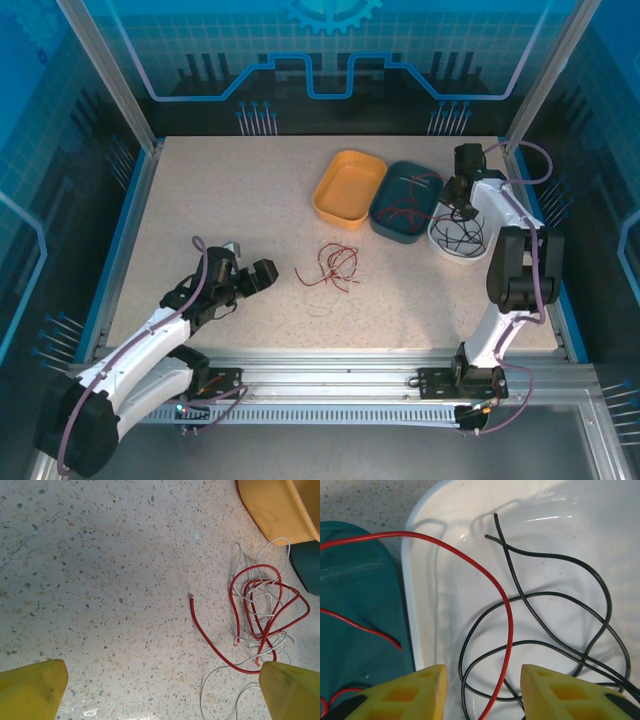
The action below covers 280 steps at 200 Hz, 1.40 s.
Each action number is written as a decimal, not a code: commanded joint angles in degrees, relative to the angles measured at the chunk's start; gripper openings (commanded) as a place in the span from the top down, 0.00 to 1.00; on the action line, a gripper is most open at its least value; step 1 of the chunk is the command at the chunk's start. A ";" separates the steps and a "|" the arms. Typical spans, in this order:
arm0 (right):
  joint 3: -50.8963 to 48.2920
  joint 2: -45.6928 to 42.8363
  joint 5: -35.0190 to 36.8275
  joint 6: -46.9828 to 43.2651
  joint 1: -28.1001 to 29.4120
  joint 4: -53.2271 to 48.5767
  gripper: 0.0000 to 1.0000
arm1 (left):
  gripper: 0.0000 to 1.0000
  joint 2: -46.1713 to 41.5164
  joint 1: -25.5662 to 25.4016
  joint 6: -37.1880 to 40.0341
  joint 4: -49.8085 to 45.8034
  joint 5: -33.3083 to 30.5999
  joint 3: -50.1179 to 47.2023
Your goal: Untangle the cables
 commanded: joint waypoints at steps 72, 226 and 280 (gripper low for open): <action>-2.49 4.72 -4.03 2.74 -2.58 3.85 0.55 | 0.01 0.63 0.35 0.76 0.39 0.58 0.32; -6.23 -6.73 -2.69 0.20 -0.32 5.50 1.00 | 0.01 0.67 0.35 0.79 0.55 0.63 0.23; -0.89 -5.08 2.87 -2.77 6.48 2.11 1.00 | 0.01 0.75 0.36 0.76 1.09 0.92 -0.03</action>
